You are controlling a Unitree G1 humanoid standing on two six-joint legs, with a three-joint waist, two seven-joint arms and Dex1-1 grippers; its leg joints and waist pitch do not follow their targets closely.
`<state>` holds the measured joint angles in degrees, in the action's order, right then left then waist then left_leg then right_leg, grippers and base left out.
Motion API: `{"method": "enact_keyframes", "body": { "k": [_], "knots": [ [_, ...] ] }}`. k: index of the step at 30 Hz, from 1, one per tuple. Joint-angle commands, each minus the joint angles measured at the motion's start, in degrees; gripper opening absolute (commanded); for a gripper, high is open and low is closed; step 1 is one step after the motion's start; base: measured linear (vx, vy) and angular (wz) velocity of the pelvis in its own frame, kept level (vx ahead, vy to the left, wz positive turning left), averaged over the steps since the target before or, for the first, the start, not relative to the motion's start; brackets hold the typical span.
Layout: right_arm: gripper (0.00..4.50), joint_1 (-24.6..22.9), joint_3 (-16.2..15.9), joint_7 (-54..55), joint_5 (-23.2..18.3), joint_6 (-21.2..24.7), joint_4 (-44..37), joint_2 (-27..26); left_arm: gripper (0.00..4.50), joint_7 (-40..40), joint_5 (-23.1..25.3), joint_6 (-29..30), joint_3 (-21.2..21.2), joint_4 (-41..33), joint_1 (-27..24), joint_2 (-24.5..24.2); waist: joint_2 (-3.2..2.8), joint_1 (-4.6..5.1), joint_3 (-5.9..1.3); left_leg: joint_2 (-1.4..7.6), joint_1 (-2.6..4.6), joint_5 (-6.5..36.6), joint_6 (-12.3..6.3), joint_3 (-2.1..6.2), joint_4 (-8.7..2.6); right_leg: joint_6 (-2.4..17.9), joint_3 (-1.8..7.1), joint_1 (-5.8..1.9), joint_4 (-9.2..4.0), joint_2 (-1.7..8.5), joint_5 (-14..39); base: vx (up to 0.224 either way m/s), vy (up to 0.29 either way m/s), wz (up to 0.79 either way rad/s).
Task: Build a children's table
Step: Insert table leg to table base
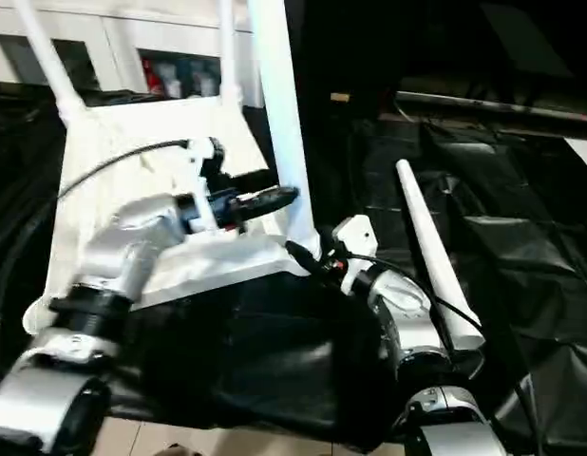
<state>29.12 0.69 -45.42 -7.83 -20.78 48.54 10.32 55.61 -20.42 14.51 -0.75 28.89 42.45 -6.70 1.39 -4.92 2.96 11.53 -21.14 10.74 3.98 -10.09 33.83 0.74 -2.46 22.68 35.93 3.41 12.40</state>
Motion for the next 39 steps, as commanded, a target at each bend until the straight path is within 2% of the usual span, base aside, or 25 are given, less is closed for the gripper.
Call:
{"method": "enact_keyframes", "body": {
  "k": [1,3,7,9,17,19,23,29,31,34,35,36,37,38,39],
  "knots": [
    [2.59,0.8,0.0,0.2,0.3,0.3,1.0,0.3,3.07,0.8,-1.2,0.9,0.4,-1.1,1.2,0.3,0.09,0.0,-3.52,1.63,0.52,6.7,-4.77,0.13,-3.58,16.2,2.39,-3.27,-3.78,4.21,-1.9,0.0,0.0,0.0],
    [2.59,1.0,0.0,0.3,0.4,0.2,1.2,0.3,3.27,1.1,-1.7,1.3,0.6,-1.1,1.5,0.7,-0.09,-0.04,-3.56,1.63,0.55,6.7,-4.73,0.14,-3.53,16.2,2.41,-3.3,-3.76,4.25,-1.8,0.0,0.0,0.0],
    [2.59,1.2,-0.1,0.5,0.4,0.1,1.3,0.2,3.33,1.0,-1.2,0.7,0.3,-0.2,1.8,0.6,-0.16,0.05,-3.56,1.71,0.63,7.2,-4.61,0.17,-3.59,16.3,2.38,-3.26,-3.78,4.17,-1.8,0.0,0.0,0.0],
    [2.59,1.3,0.0,0.5,0.4,0.0,1.4,0.1,3.02,0.5,-0.9,0.6,0.3,0.3,2.0,0.4,-0.12,0.04,-3.58,1.7,0.59,7.0,-4.57,0.18,-3.59,16.3,2.39,-3.34,-3.71,4.19,-2.1,0.0,0.0,0.0],
    [2.59,1.5,-0.1,0.4,0.6,-0.4,1.8,0.3,2.51,-1.4,0.6,-1.0,0.0,2.6,3.7,0.9,-0.23,0.06,-3.55,1.69,0.64,7.4,-4.34,0.19,-3.6,16.3,2.35,-3.33,-3.8,4.19,-1.7,0.0,0.0,0.0],
    [2.59,1.8,0.0,0.4,0.6,-0.5,2.0,0.4,2.11,-1.7,0.9,-1.4,-0.1,2.9,3.8,1.1,-0.25,0.04,-3.57,1.71,0.63,7.3,-4.38,0.19,-3.56,16.4,2.39,-3.37,-3.77,4.25,-2.1,0.0,0.0,0.0],
    [2.59,2.2,0.0,0.5,0.7,-0.6,2.3,0.4,2.01,-2.2,1.0,-2.0,0.0,3.8,4.3,1.3,-0.19,0.04,-3.68,1.59,0.52,6.0,-5.14,0.17,-3.4,16.7,2.38,-3.48,-3.53,4.19,-4.4,0.0,0.0,0.0],
    [2.59,2.9,0.0,1.9,1.6,-2.2,3.1,0.7,1.92,-2.7,1.3,-2.7,0.7,5.2,5.6,1.3,-0.32,0.04,-3.59,1.68,0.6,7.0,-4.76,0.18,-3.46,16.8,2.36,-3.35,-3.68,4.24,-2.5,0.0,0.0,0.0],
    [3.29,3.2,0.4,1.1,0.6,-1.9,2.3,0.7,1.9,-3.3,1.7,-3.3,0.9,5.5,6.3,1.1,-0.19,0.06,-3.66,1.64,0.68,6.9,-4.62,0.16,-3.44,16.6,2.37,-3.4,-3.62,4.18,-2.7,0.0,0.0,0.0],
    [3.3,3.7,1.6,-3.9,-3.6,2.1,-1.0,0.6,1.9,-3.3,2.5,-3.4,0.3,5.8,7.6,0.4,-0.12,-0.07,-3.79,1.68,0.47,5.4,-6.04,0.19,-3.26,17.1,2.4,-3.6,-3.29,4.23,-5.3,0.0,0.0,0.0],
    [3.64,4.0,1.3,-4.5,-3.8,3.2,-2.5,1.1,1.89,-3.1,2.9,-3.3,-0.1,5.9,8.1,0.0,-0.1,-0.16,-3.87,1.71,0.47,4.5,-6.64,0.2,-3.21,17.3,2.31,-3.66,-3.07,4.15,-7.0,0.0,0.0,0.0],
    [3.64,4.0,1.3,-4.5,-3.8,3.2,-2.5,1.1,1.89,-3.1,2.9,-3.3,-0.1,5.9,8.1,0.0,-0.1,-0.17,-3.8,1.67,0.4,4.2,-6.88,0.18,-3.15,17.2,2.28,-3.57,-3.07,4.07,-7.6,0.0,0.0,0.0],
    [3.73,4.4,0.6,-5.3,-3.6,5.5,-4.9,2.0,1.89,-2.7,3.3,-2.8,-0.7,5.6,8.6,-0.4,0.24,-0.2,-3.83,1.68,0.48,3.9,-7.12,0.13,-3.11,17.2,2.23,-3.53,-3.04,4.04,-7.9,0.0,0.0,0.0],
    [3.73,4.4,0.1,-6.5,-3.9,7.4,-6.6,2.7,1.88,-2.3,3.6,-2.5,-1.2,5.6,8.8,-0.6,0.19,-0.42,-3.87,1.63,0.52,3.4,-7.27,0.09,-3.01,17.1,2.23,-3.59,-2.98,3.99,-8.0,0.0,0.0,0.0],
    [3.73,4.4,0.1,-6.5,-3.9,7.4,-6.6,2.7,1.88,-2.3,3.6,-2.5,-1.2,5.6,8.8,-0.6,0.12,-0.56,-3.84,1.66,0.48,3.2,-7.32,0.1,-3.0,17.1,2.21,-3.58,-2.92,4.02,-8.1,0.0,0.0,0.0]
  ]
}}
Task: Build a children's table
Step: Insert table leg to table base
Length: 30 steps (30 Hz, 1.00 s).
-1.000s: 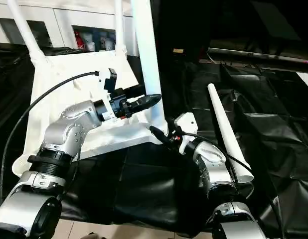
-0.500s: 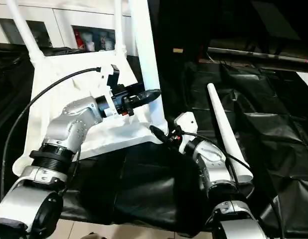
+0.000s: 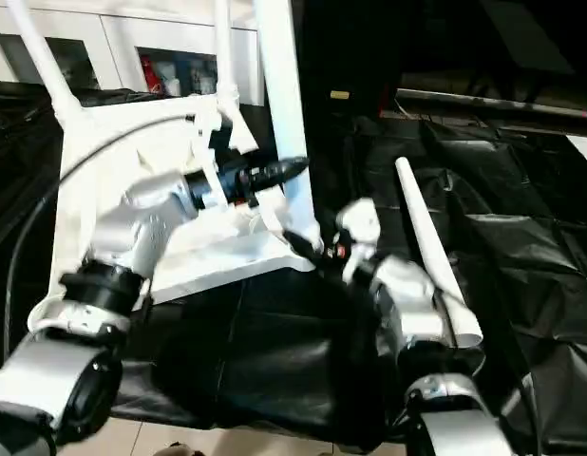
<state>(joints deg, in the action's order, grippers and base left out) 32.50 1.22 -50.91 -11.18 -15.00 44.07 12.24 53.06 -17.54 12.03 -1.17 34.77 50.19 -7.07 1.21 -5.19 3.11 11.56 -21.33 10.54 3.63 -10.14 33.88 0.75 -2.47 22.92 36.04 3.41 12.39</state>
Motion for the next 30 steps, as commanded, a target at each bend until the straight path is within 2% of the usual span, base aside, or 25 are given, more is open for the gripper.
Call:
{"method": "enact_keyframes", "body": {
  "k": [1,5,8,13,17,23,26,27,29,30],
  "knots": [
    [3.74,0.9,-1.1,-3.3,-1.2,4.3,-4.6,1.7,1.88,0.6,1.2,-0.2,-1.3,-0.1,1.5,-0.5,0.4,-0.35,-3.95,1.65,0.63,3.5,-7.02,0.08,-3.03,17.0,2.2,-3.76,-3.08,4.01,-7.8,0.0,0.0,0.0],
    [3.74,1.1,-3.0,-6.4,-1.3,11.1,-9.0,3.9,1.88,1.0,2.7,-0.9,-2.3,0.5,2.3,-0.9,0.55,-0.62,-3.89,1.72,0.65,3.9,-6.38,0.09,-3.08,16.4,2.16,-3.71,-3.24,4.1,-5.8,0.0,0.0,0.0],
    [3.74,1.9,-3.5,-5.4,-0.4,13.7,-9.6,4.1,1.88,1.3,2.9,-0.5,-2.6,-0.1,2.4,-0.9,0.63,-0.64,-3.9,1.65,0.61,4.0,-5.59,0.1,-3.1,16.4,2.23,-3.67,-3.25,4.27,-5.0,0.0,0.0,0.0],
    [3.74,3.3,-4.5,-2.4,1.8,15.3,-10.1,3.7,1.88,2.3,2.9,0.3,-3.7,-1.2,2.2,-1.1,0.67,-0.61,-3.93,1.52,0.62,3.0,-4.94,0.14,-3.1,16.5,2.29,-3.69,-3.13,4.24,-6.1,0.0,0.0,0.0],
    [3.74,3.6,-4.3,-1.1,1.8,17.5,-11.5,3.4,1.88,3.1,3.4,0.4,-4.1,-1.3,2.1,-1.1,0.56,-0.67,-3.94,1.55,0.7,2.9,-4.88,0.16,-3.1,16.3,2.33,-3.7,-3.07,4.22,-6.8,0.0,0.0,0.0],
    [3.74,5.1,-4.4,1.6,2.8,17.7,-10.2,3.4,1.88,3.8,3.5,0.7,-4.8,-1.7,2.0,-1.3,0.53,-0.69,-4.04,1.43,0.69,2.7,-4.21,0.14,-3.05,16.3,2.37,-3.83,-2.95,4.22,-7.7,0.0,0.0,0.0],
    [3.36,5.1,-4.7,1.5,3.2,18.0,-10.5,3.7,1.88,3.7,3.7,0.4,-4.9,-1.2,2.3,-1.4,0.56,-0.69,-4.06,1.39,0.64,2.4,-4.53,0.13,-2.98,16.5,2.34,-3.87,-2.86,4.16,-8.8,0.0,0.0,0.0],
    [3.36,5.1,-4.7,1.6,3.3,18.0,-10.6,3.7,1.88,3.7,3.7,0.4,-4.9,-1.2,2.3,-1.4,0.54,-0.71,-4.05,1.42,0.67,2.5,-4.52,0.14,-3.0,16.5,2.32,-3.86,-2.87,4.16,-8.7,0.0,0.0,0.0],
    [3.01,4.9,-4.8,1.6,3.6,18.3,-10.9,3.8,1.88,3.8,3.9,0.2,-4.8,-0.8,2.4,-1.4,0.47,-0.74,-4.04,1.43,0.71,2.9,-4.39,0.13,-3.0,16.5,2.33,-3.87,-2.92,4.19,-8.0,0.0,0.0,0.0],
    [3.01,4.9,-5.3,1.4,4.1,17.9,-11.0,4.1,1.88,3.7,3.9,0.2,-4.8,-0.7,2.4,-1.4,0.51,-0.71,-4.06,1.42,0.68,2.8,-4.36,0.14,-2.99,16.5,2.34,-3.91,-2.9,4.16,-8.1,0.0,0.0,0.0]
  ]
}}
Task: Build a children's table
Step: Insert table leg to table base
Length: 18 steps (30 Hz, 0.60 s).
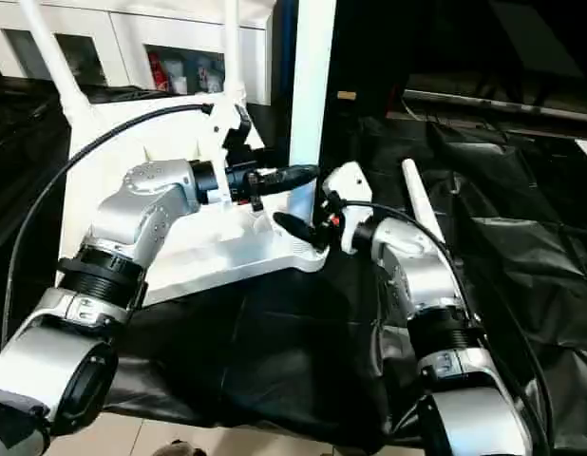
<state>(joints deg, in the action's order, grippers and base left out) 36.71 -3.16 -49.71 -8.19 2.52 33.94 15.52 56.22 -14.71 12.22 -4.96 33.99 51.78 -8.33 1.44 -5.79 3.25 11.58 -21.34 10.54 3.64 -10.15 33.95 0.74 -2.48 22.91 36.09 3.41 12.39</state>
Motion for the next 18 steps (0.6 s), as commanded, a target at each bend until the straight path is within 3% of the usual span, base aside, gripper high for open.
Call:
{"method": "enact_keyframes", "body": {
  "k": [1,12,18],
  "knots": [
    [2.95,0.6,-1.1,0.1,1.2,0.4,-0.9,1.0,1.88,0.5,1.2,-0.1,-1.0,0.1,0.9,-0.2,0.32,-0.12,-4.22,1.42,0.7,2.6,-4.33,0.17,-3.05,16.5,2.32,-3.93,-2.93,4.14,-8.3,0.0,0.0,0.0],
    [1.97,0.6,-1.2,0.0,1.2,0.4,-0.8,1.1,1.88,0.6,1.1,-0.1,-1.1,0.3,0.8,0.0,0.36,-0.14,-4.25,1.38,0.7,2.6,-4.52,0.13,-2.95,16.6,2.33,-3.94,-2.85,4.14,-8.8,0.0,0.0,0.0],
    [1.9,1.2,-0.7,0.2,0.7,-0.4,-0.1,0.6,1.88,1.0,0.9,0.4,-1.1,-0.2,0.5,0.2,0.32,-0.22,-4.32,1.38,0.67,2.2,-4.74,0.13,-2.86,16.8,2.33,-3.96,-2.72,4.14,-9.5,0.0,0.0,0.0]
  ]
}}
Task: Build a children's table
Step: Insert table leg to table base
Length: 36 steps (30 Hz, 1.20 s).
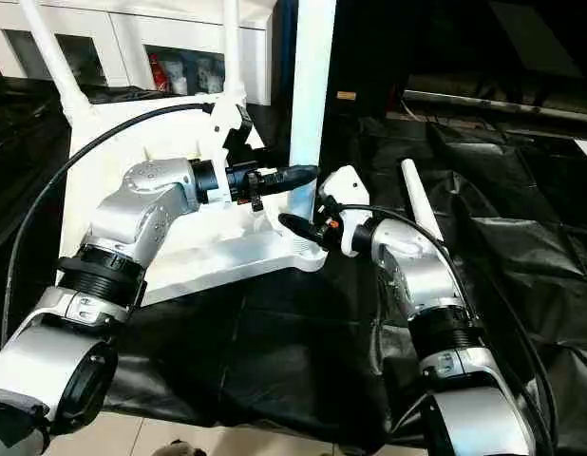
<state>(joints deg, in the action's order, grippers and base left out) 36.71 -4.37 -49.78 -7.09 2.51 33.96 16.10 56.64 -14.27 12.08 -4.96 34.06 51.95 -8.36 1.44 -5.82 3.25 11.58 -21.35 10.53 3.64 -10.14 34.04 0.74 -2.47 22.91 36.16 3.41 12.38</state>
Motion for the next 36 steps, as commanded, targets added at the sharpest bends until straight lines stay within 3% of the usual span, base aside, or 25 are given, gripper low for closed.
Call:
{"method": "enact_keyframes", "body": {
  "k": [1,2,5,36],
  "knots": [
    [1.9,1.2,0.5,0.2,-0.4,-0.9,0.0,-0.1,1.88,0.6,0.4,0.6,-1.1,-0.3,0.3,0.2,0.32,-0.17,-4.33,1.41,0.69,2.2,-4.8,0.13,-2.95,16.9,2.31,-3.94,-2.77,4.16,-9.5,0.0,0.0,0.0],
    [1.9,1.2,0.5,0.2,-0.3,-1.5,0.0,-0.1,1.88,0.6,0.4,0.6,-1.2,-0.4,0.3,0.2,0.31,-0.16,-4.31,1.39,0.67,2.3,-4.79,0.12,-2.95,16.9,2.31,-3.94,-2.81,4.15,-9.4,0.0,0.0,0.0],
    [2.62,1.8,0.9,1.0,-0.3,-1.7,0.9,-0.4,1.88,0.9,0.6,0.8,-1.4,-0.5,0.2,0.1,0.33,-0.16,-4.34,1.38,0.68,2.1,-4.89,0.15,-2.93,17.0,2.29,-3.93,-2.74,4.15,-9.5,0.0,0.0,0.0],
    [2.67,1.7,-0.8,-0.2,1.2,-2.1,1.0,0.9,1.88,1.9,1.4,0.3,-1.9,0.3,0.3,-0.4,0.35,-0.41,-4.38,1.34,0.69,1.9,-4.94,0.11,-2.81,16.7,2.29,-3.95,-2.69,4.09,-9.1,0.0,0.0,0.0]
  ]
}}
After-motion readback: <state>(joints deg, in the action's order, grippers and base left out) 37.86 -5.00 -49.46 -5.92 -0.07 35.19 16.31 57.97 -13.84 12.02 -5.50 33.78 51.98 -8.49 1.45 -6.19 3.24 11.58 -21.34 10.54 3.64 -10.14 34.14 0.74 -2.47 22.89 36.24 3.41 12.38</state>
